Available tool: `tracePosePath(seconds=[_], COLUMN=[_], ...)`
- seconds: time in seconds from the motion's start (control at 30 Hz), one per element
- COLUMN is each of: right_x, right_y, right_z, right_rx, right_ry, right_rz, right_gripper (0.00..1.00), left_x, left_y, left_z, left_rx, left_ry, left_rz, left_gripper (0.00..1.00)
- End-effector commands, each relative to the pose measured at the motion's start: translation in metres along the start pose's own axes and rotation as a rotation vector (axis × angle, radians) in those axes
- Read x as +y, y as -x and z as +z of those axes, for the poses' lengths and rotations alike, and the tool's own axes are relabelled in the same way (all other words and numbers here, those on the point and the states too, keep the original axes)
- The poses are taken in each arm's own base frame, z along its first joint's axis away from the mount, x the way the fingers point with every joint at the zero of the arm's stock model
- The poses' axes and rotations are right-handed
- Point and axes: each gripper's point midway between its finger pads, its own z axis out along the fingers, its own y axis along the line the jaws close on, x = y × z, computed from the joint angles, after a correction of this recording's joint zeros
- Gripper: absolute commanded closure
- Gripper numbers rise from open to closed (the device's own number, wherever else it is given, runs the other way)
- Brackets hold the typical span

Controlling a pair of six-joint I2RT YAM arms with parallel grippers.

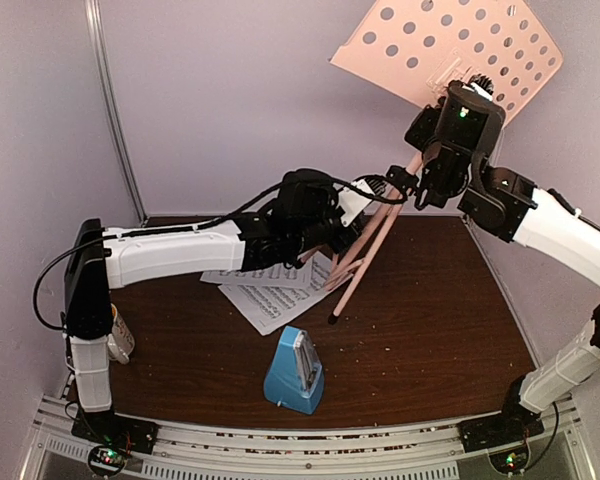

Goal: Set up the instrument practice props

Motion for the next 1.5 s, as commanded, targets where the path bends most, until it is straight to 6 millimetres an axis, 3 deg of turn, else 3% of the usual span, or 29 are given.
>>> tracePosePath(seconds=[0.0,0.17,0.47,0.8,1.03,1.2,1.47], right_x=[0.009,0.021,0.066,0.084,0.084,0.097,0.098], right_y=[0.097,0.101,0.106,0.097,0.113,0.104,0.108], right_z=[-0.014,-0.010,-0.011,-0.009,-0.003,-0.005,-0.005], right_rx=[-0.100,-0.103,-0.122,-0.103,-0.115,-0.088,-0.095], right_ry=[0.141,0.208,0.428,0.560,0.601,0.669,0.671], right_rz=[0.199,0.171,0.002,-0.100,-0.121,-0.129,-0.145], right_gripper=[1.00,1.00,1.00,1.00,1.00,1.00,1.00], left_x=[0.004,0.006,0.010,-0.005,-0.017,-0.034,-0.050], left_y=[-0.046,-0.061,-0.080,-0.091,-0.125,-0.123,-0.164], left_z=[-0.004,-0.004,0.010,0.011,0.003,0.010,0.006], left_rx=[0.081,0.093,0.143,0.145,0.189,0.168,0.246], left_ry=[-0.013,0.009,0.086,0.080,0.052,0.001,-0.032], left_rz=[0.243,0.358,0.397,0.433,0.447,0.466,0.534], left_gripper=[1.00,1.00,1.00,1.00,1.00,1.00,1.00])
